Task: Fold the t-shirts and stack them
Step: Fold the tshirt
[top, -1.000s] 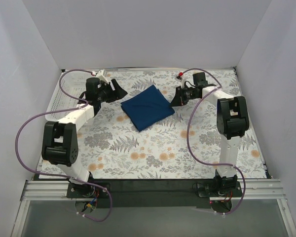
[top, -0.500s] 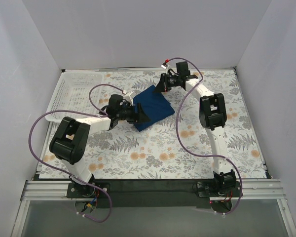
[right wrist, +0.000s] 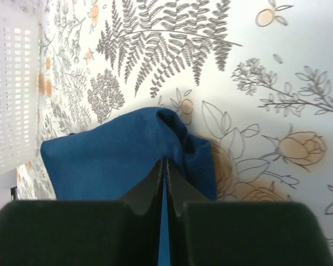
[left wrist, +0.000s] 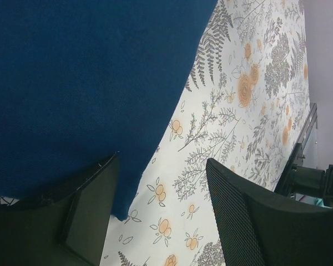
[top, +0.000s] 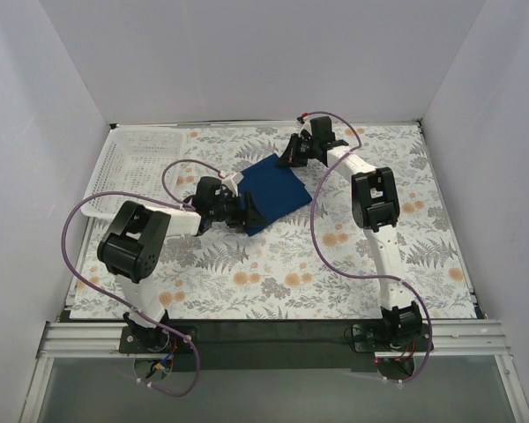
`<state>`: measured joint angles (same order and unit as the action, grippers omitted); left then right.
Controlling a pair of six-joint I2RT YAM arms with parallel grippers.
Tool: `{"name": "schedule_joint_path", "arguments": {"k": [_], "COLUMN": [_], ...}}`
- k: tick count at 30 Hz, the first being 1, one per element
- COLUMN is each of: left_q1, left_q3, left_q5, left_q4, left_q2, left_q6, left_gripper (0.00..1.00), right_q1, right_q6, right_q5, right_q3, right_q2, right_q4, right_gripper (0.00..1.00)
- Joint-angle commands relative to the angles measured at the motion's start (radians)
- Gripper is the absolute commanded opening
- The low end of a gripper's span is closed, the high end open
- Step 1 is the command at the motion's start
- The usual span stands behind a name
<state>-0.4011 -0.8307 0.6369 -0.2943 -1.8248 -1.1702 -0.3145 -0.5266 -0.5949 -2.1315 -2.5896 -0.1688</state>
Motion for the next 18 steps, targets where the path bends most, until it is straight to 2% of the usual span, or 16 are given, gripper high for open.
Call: {"name": "schedule_joint_path", "arguments": {"k": [1, 5, 6, 7, 9, 10, 12, 13, 18], "left_q1": [0.002, 0.002, 0.004, 0.002, 0.002, 0.004, 0.005, 0.011, 0.024], "left_q3": [0.034, 0.024, 0.021, 0.016, 0.007, -0.004, -0.002, 0.010, 0.099], "left_q5": [-0.022, -0.065, -0.101, -0.118, -0.198, -0.232, -0.302, -0.357, -0.417], "left_q4": [0.034, 0.044, 0.050, 0.058, 0.086, 0.134, 0.184, 0.231, 0.339], "left_q2": [0.019, 0.136, 0.175, 0.255, 0.346, 0.384, 0.508, 0.551, 0.831], "left_q6": [0.037, 0.089, 0.104, 0.122, 0.147, 0.165, 0.172, 0.175, 0.184], "left_gripper": [0.60, 0.61, 0.64, 0.67, 0.73, 0.75, 0.79, 0.80, 0.83], "right_q1": [0.012, 0.035, 0.043, 0.057, 0.071, 0.078, 0.078, 0.078, 0.077], "right_q6": [-0.006, 0.089, 0.158, 0.198, 0.313, 0.397, 0.486, 0.522, 0.612], "right_q5": [0.061, -0.055, -0.077, -0.092, -0.120, -0.096, -0.042, -0.031, -0.020], "right_q3": [-0.056, -0.062, -0.051, -0.030, 0.080, 0.129, 0.234, 0.249, 0.257], "right_q2": [-0.011, 0.063, 0.087, 0.155, 0.236, 0.314, 0.367, 0.379, 0.324], "right_q4": [0.035, 0.040, 0.040, 0.038, 0.017, 0.006, -0.064, -0.096, -0.280], "right_gripper": [0.10, 0.18, 0.22, 0.35, 0.52, 0.66, 0.75, 0.76, 0.80]}}
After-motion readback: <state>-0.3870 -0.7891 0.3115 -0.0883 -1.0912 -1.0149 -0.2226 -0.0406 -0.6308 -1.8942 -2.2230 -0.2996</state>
